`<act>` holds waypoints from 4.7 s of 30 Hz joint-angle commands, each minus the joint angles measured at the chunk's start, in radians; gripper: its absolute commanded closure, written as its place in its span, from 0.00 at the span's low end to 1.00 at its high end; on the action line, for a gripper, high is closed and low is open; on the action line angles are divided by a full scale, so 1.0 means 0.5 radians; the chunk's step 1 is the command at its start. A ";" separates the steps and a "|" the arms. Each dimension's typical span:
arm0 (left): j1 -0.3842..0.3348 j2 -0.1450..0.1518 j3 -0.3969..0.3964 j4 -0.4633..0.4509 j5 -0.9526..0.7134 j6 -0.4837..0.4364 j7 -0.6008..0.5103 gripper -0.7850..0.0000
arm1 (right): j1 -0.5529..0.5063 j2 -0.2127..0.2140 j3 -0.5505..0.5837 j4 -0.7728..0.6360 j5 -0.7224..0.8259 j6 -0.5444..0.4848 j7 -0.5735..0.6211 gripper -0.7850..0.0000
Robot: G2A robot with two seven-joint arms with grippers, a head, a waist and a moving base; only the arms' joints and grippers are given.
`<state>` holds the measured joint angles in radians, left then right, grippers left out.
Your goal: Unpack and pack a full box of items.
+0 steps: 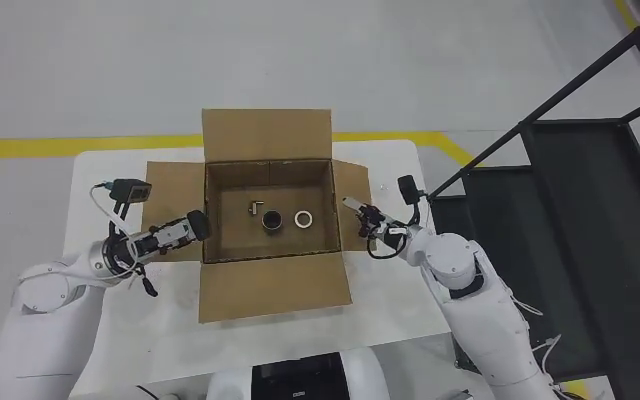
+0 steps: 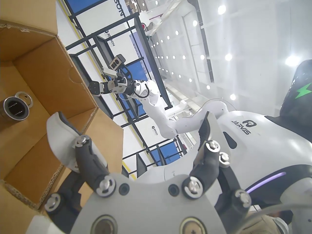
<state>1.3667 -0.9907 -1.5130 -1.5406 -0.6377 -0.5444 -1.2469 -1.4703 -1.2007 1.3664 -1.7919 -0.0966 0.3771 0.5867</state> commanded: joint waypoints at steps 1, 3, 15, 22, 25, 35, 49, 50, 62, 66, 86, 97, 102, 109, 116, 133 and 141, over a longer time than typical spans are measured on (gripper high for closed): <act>0.044 0.005 -0.041 -0.012 -0.021 -0.013 0.005 0.00 | 0.032 -0.004 -0.039 0.057 -0.003 0.006 -0.003 0.00; 0.088 0.010 -0.082 -0.036 -0.046 -0.029 0.009 0.00 | 0.057 -0.011 -0.066 0.099 0.048 -0.010 -0.012 0.00; 0.241 0.021 -0.236 -0.089 -0.188 -0.094 0.037 0.00 | 0.096 0.000 -0.018 -0.165 0.044 -0.081 -0.042 0.00; 0.384 0.029 -0.408 -0.029 -0.294 -0.158 0.100 0.00 | 0.307 0.001 -0.213 -0.336 -0.070 -0.010 0.218 0.00; 0.462 0.038 -0.513 0.023 -0.311 -0.157 0.099 0.00 | 0.510 -0.015 -0.457 -0.258 -0.235 0.107 0.369 0.00; 0.550 0.047 -0.636 0.134 -0.372 -0.146 0.089 0.00 | 1.126 -0.153 -1.153 0.226 -0.586 0.532 0.511 0.00; 0.550 0.047 -0.636 0.134 -0.372 -0.146 0.089 0.00 | 1.321 -0.234 -1.337 0.456 -0.670 0.701 0.506 0.00; 0.550 0.047 -0.636 0.134 -0.372 -0.146 0.089 0.00 | 1.321 -0.234 -1.337 0.456 -0.670 0.701 0.506 0.00; 0.550 0.047 -0.636 0.134 -0.372 -0.146 0.089 0.00 | 1.321 -0.234 -1.337 0.456 -0.670 0.701 0.506 0.00; 0.550 0.047 -0.636 0.134 -0.372 -0.146 0.089 0.00 | 1.321 -0.234 -1.337 0.456 -0.670 0.701 0.506 0.00; 0.550 0.047 -0.636 0.134 -0.372 -0.146 0.089 0.00 | 1.622 -0.464 -1.704 0.992 -0.662 0.756 0.491 0.00; 0.550 0.047 -0.636 0.134 -0.372 -0.146 0.089 0.00 | 1.748 -0.707 -1.806 1.509 -0.393 0.682 0.327 0.00; 0.550 0.047 -0.636 0.134 -0.372 -0.146 0.089 0.00 | 1.787 -0.785 -1.843 1.668 -0.381 0.732 0.282 0.20; 0.550 0.047 -0.636 0.134 -0.372 -0.146 0.089 0.00 | 1.817 -0.862 -1.869 1.800 -0.397 0.785 0.246 1.00; 0.550 0.047 -0.636 0.134 -0.372 -0.146 0.089 0.00 | 1.818 -0.894 -1.861 1.838 -0.440 0.843 0.233 1.00; 0.550 0.047 -0.636 0.134 -0.372 -0.146 0.089 0.00 | 1.481 -0.539 -1.458 0.774 -0.935 1.147 0.509 1.00; 0.550 0.047 -0.636 0.134 -0.372 -0.146 0.089 0.00 | 0.974 -0.279 -0.903 0.024 -1.134 0.901 0.755 1.00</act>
<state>1.6420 -0.9669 -1.8310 -1.4734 -0.8239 -0.6176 -1.2026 -0.9484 -1.3529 0.8711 -1.7357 -0.6588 0.8540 0.9508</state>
